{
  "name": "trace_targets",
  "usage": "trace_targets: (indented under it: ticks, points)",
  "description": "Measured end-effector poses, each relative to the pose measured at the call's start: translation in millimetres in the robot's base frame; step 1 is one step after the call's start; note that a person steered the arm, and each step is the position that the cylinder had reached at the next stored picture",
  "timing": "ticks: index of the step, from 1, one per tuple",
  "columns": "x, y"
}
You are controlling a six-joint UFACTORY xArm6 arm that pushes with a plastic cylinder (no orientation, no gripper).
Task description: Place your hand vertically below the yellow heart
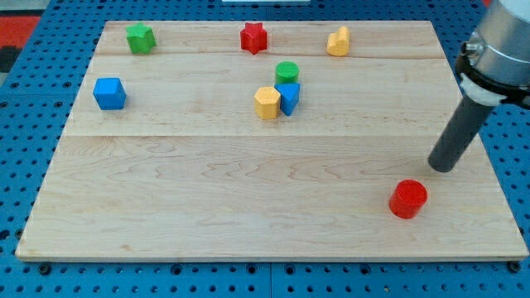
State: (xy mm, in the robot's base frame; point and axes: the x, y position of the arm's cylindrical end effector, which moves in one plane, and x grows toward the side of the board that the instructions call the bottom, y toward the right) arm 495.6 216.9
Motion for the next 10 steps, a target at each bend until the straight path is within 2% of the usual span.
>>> trace_targets:
  ticks: [3, 5, 8, 10]
  points:
    - [-41.1, -0.2]
    - [-41.1, 0.7]
    - [-43.4, -50.9]
    - [-93.6, -117.7]
